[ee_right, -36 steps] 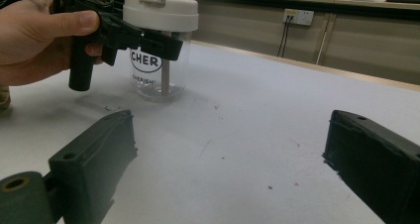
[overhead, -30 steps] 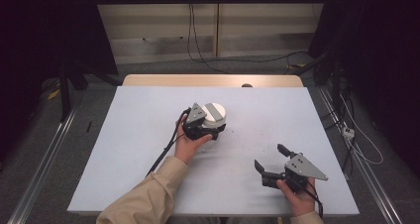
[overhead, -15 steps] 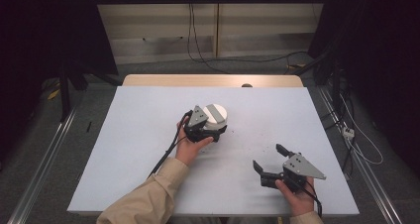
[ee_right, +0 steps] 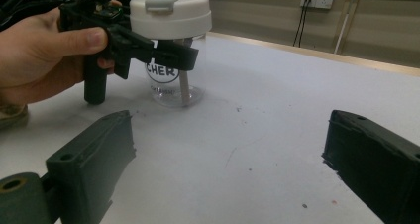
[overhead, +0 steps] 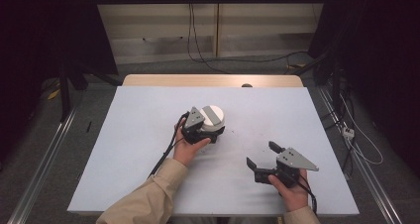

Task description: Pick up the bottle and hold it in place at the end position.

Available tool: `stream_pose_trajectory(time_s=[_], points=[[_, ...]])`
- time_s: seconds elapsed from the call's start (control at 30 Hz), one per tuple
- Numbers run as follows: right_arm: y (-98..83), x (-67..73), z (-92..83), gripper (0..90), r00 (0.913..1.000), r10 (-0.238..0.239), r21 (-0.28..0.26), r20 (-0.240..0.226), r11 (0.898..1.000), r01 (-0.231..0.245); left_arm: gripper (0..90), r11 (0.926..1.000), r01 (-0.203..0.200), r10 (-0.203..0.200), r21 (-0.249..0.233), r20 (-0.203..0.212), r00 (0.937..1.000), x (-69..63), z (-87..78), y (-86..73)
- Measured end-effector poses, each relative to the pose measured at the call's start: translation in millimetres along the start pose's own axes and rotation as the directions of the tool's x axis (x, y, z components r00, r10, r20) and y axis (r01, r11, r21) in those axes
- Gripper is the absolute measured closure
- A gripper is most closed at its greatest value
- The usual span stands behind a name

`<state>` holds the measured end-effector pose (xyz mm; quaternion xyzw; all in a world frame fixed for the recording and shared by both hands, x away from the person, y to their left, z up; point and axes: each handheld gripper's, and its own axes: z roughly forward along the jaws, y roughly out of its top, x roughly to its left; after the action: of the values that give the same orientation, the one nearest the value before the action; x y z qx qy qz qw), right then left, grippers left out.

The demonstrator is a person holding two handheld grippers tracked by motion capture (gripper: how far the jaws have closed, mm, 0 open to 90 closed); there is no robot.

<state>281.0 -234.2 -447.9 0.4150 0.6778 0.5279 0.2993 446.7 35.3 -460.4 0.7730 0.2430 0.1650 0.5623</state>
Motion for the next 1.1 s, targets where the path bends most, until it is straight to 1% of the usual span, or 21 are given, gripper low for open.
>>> stream_pose_trajectory(time_s=[0.03,0.07,0.1,0.13,0.23,0.33,0.4,0.57,0.77,0.9,1.1], points=[[0.7,0.0,1.5,5.4,1.0,0.003,0.001,-0.005,1.0,-0.003,18.5,1.0,0.002,-0.002,-0.001,-0.001,1.0,-0.3,0.2,-0.1],[1.6,0.9,3.2,5.4,0.9998,0.019,0.006,-0.007,1.0,-0.019,18.5,1.0,-0.001,0.001,0.001,-0.001,1.0,-0.4,0.3,0.0],[2.4,1.0,4.5,5.4,0.9998,0.019,0.006,-0.007,1.0,-0.019,18.5,1.0,-0.002,0.002,0.001,0.0,1.0,-0.3,0.2,-0.1],[3.2,1.3,5.9,5.5,0.9998,0.017,0.006,-0.008,1.0,-0.017,18.5,1.0,0.006,-0.006,-0.003,-0.006,1.0,-0.6,0.1,-0.4],[5.0,1.5,10.1,5.7,1.0,0.008,0.019,-0.003,1.0,-0.008,18.5,1.0,-0.001,0.001,-0.001,0.001,1.0,-0.2,0.6,-0.4],[6.8,1.3,14.8,5.9,0.9999,0.017,0.031,-0.002,0.999,-0.017,18.5,1.0,-0.002,0.002,0.0,-0.001,1.0,-0.2,0.6,-0.4],[9.2,2.2,17.5,6.0,1.0,0.009,0.033,0.002,0.999,-0.009,18.5,1.0,-0.002,0.002,0.001,-0.002,1.0,-0.3,0.6,-0.5],[13.2,5.6,24.8,6.7,0.9999,0.01,0.043,-0.007,0.999,-0.01,18.5,1.0,0.003,-0.003,-0.001,-0.006,1.0,-0.9,0.6,-0.7],[15.8,5.7,29.4,7.9,0.9999,0.016,0.053,-0.006,0.998,-0.016,18.5,1.0,0.0,0.0,0.002,-0.004,1.0,-0.4,0.8,-0.6],[17.7,4.5,31.6,7.8,0.9997,0.019,0.062,-0.015,0.998,-0.018,18.5,1.0,0.002,-0.002,0.003,-0.003,1.0,-0.4,0.8,-0.7],[21.9,4.2,34.5,7.8,0.9997,0.015,0.058,-0.017,0.998,-0.014,18.5,1.0,0.003,-0.003,0.002,-0.006,1.0,-0.9,1.0,-0.8]])
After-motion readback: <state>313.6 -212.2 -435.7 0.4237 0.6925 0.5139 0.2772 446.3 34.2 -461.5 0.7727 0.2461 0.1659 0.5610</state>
